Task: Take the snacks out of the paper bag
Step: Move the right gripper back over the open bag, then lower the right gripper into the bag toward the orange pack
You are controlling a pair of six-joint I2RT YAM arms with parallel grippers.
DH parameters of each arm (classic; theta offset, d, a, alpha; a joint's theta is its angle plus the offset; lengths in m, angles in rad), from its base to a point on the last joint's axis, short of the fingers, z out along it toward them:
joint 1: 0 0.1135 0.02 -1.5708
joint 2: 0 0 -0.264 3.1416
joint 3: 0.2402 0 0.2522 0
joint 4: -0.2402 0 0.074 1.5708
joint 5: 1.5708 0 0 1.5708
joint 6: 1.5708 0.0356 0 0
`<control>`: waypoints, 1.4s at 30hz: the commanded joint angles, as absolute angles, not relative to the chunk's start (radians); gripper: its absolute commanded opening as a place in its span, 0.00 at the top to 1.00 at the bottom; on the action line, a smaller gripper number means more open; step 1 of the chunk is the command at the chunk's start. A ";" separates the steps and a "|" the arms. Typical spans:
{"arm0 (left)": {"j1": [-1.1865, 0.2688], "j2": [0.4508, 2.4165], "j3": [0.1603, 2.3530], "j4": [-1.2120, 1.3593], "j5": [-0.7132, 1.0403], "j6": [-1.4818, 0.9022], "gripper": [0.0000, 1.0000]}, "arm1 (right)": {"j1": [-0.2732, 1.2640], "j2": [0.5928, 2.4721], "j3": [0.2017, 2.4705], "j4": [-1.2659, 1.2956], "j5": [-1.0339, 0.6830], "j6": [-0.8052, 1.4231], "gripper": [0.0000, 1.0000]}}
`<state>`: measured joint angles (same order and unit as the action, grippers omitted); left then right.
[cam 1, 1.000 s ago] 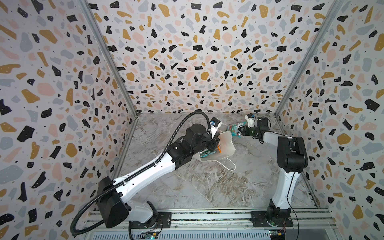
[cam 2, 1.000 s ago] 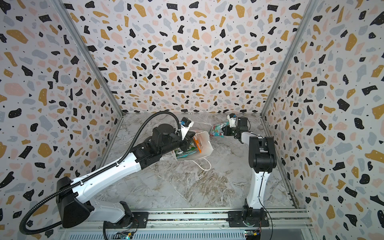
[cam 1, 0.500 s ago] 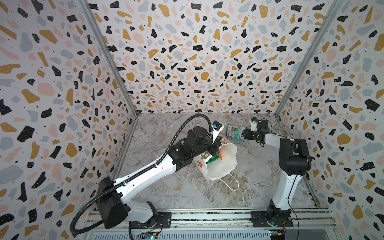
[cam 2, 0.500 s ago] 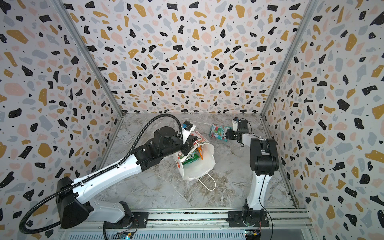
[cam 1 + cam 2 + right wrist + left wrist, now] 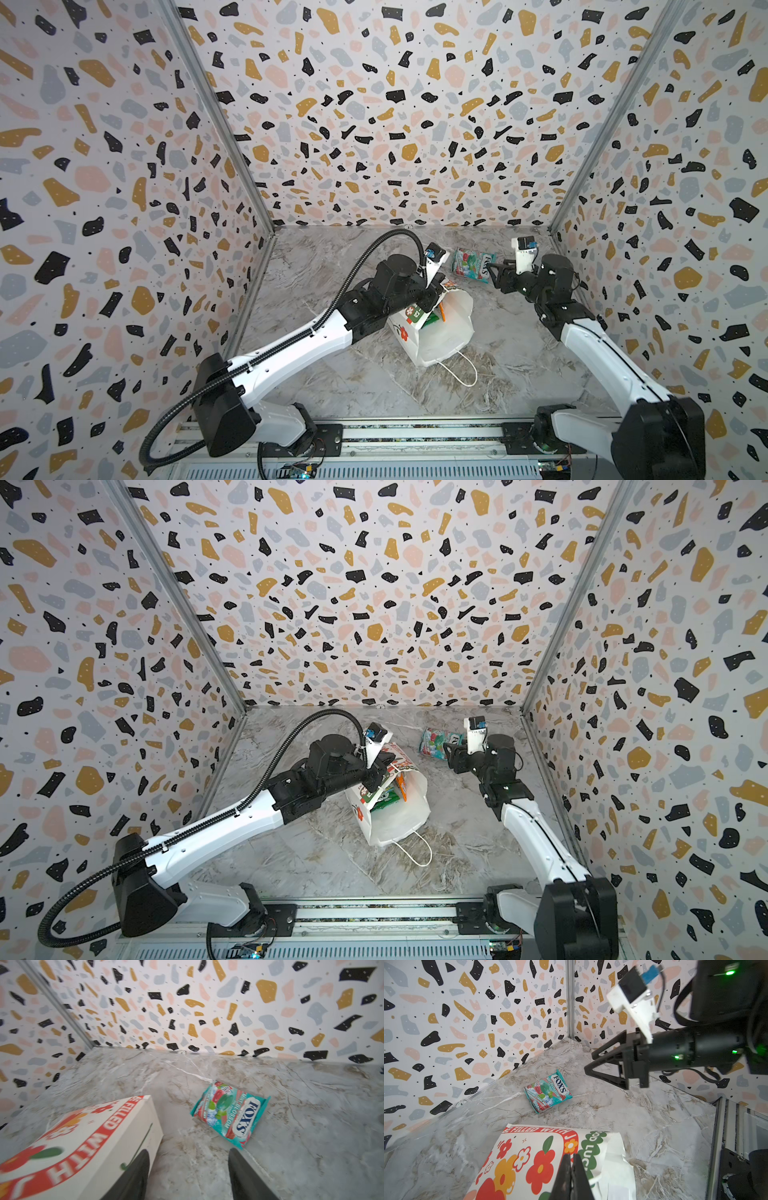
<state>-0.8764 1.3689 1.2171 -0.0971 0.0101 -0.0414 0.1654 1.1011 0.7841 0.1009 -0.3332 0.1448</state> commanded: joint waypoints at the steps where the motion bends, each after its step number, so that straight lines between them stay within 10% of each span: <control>1: -0.876 1.348 1.213 -0.055 -0.024 -0.051 1.00 | 0.211 0.984 0.749 0.031 -0.377 0.136 0.38; 17: -0.877 1.315 1.186 -0.012 -0.105 -0.072 1.00 | 0.492 0.826 0.693 -0.038 -0.546 0.088 0.42; 42: -0.877 1.288 1.172 0.008 -0.100 -0.089 1.00 | 0.866 1.158 0.692 -0.025 0.165 0.025 0.50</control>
